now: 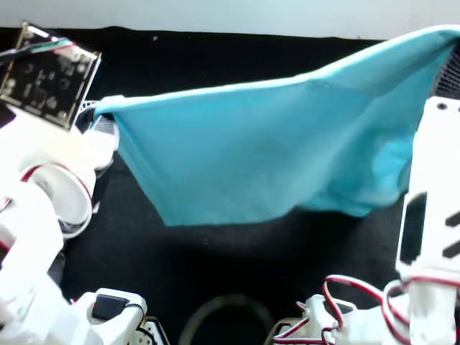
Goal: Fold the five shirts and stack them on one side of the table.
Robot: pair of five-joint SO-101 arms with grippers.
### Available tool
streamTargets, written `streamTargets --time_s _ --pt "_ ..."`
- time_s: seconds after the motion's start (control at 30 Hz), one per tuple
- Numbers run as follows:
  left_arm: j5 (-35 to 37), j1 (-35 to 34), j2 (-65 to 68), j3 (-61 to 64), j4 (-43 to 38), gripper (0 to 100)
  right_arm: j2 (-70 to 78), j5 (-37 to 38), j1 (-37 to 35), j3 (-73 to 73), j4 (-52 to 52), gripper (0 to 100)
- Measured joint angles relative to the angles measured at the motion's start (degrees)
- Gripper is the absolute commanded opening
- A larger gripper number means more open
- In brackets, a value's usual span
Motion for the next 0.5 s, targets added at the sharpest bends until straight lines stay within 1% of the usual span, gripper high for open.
streamTargets --time_s 0.13,0.2,0.33,0.4,0.5 --pt "0.0 0.0 -2.4 0.0 0.0 1 -0.4 -0.4 -5.0 -4.6 7.5 0.6" --pt "0.0 0.0 -3.8 0.0 0.0 1 -0.4 -2.5 -7.1 -5.2 9.8 0.6" --pt "0.0 0.0 -6.2 0.0 0.0 1 -0.4 -6.5 -8.5 -5.2 11.0 0.6" --pt "0.0 -0.4 -6.7 -0.1 0.0 1 -0.4 -7.0 -8.8 -5.2 11.0 0.6" --pt "0.0 -2.8 -6.9 -0.1 0.0 1 -0.4 -7.2 -8.9 -5.2 11.1 0.6"
